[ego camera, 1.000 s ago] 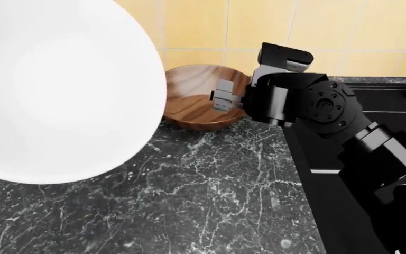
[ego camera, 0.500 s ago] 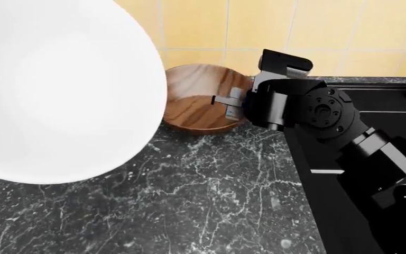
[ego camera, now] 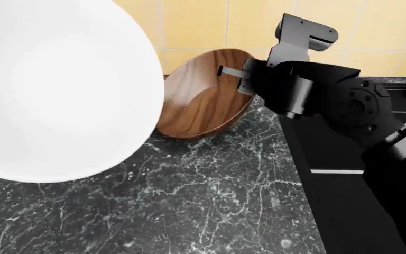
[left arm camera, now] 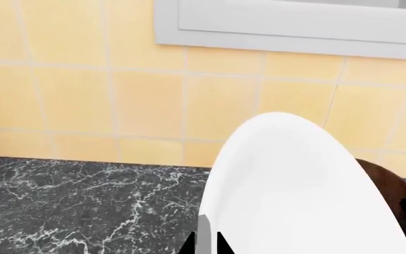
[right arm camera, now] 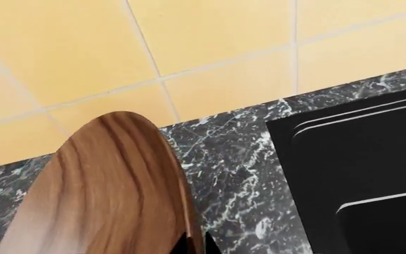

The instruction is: Stack the bowls in the sink.

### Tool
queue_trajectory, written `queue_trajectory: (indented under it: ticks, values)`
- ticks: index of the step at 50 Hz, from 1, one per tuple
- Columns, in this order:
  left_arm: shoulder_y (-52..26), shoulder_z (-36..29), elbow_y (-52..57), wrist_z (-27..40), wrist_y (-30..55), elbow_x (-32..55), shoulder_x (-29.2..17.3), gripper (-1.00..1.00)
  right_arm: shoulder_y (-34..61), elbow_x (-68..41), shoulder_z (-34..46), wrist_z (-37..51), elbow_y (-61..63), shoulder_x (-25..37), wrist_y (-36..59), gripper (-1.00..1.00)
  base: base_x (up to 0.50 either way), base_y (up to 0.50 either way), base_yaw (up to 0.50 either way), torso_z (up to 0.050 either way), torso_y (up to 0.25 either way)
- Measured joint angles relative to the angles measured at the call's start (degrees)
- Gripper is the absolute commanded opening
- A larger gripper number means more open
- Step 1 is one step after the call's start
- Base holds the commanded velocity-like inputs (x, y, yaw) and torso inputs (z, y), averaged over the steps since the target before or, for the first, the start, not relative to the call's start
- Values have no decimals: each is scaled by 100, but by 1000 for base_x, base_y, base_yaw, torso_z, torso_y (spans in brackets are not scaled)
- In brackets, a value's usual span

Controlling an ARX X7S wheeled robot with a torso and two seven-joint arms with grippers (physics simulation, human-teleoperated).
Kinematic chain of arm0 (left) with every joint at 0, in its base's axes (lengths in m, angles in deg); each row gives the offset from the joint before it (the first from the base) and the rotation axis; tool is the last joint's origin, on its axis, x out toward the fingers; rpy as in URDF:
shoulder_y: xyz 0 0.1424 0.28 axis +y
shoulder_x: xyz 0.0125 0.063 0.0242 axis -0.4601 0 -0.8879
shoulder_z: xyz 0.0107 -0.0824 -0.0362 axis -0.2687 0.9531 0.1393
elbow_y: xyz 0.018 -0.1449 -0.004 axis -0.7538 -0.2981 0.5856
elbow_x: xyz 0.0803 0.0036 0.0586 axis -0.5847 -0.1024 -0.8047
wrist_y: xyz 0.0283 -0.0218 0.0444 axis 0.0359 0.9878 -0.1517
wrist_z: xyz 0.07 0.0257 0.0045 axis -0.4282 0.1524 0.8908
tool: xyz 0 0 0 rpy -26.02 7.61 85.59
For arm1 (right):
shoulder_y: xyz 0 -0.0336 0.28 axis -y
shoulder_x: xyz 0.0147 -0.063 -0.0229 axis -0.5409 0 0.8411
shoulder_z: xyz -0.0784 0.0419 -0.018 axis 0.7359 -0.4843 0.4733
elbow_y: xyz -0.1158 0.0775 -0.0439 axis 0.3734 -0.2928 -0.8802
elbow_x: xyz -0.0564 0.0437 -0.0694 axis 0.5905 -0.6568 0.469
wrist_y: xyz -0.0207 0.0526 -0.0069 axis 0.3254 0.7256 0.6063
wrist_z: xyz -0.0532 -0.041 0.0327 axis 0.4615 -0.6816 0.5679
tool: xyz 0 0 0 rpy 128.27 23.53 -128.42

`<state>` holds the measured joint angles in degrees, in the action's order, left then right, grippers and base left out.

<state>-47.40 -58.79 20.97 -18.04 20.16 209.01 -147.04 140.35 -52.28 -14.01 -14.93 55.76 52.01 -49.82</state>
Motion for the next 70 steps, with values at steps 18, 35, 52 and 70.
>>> queue_trajectory:
  ticks: [18,35,52,70]
  values:
    - [-26,63,25,83,-16,34,-41,-100,412,-168,-515,702,1485,815,-163,-100,0,0,0,0,1]
    - [-167,146,-34,239,121,144,-123,-100,1324,-495,-928,1544,2704,1567,177,-100,0,0,0,0,1]
    - [-371,207,-150,527,378,278,-205,-100,1415,-706,-1390,1899,3889,2495,174,-100,-23,0,0,0,1]
    - [-400,245,-156,629,440,305,-210,-100,1498,-944,-1468,2087,4344,3055,421,-100,-491,-271,0,0,1]
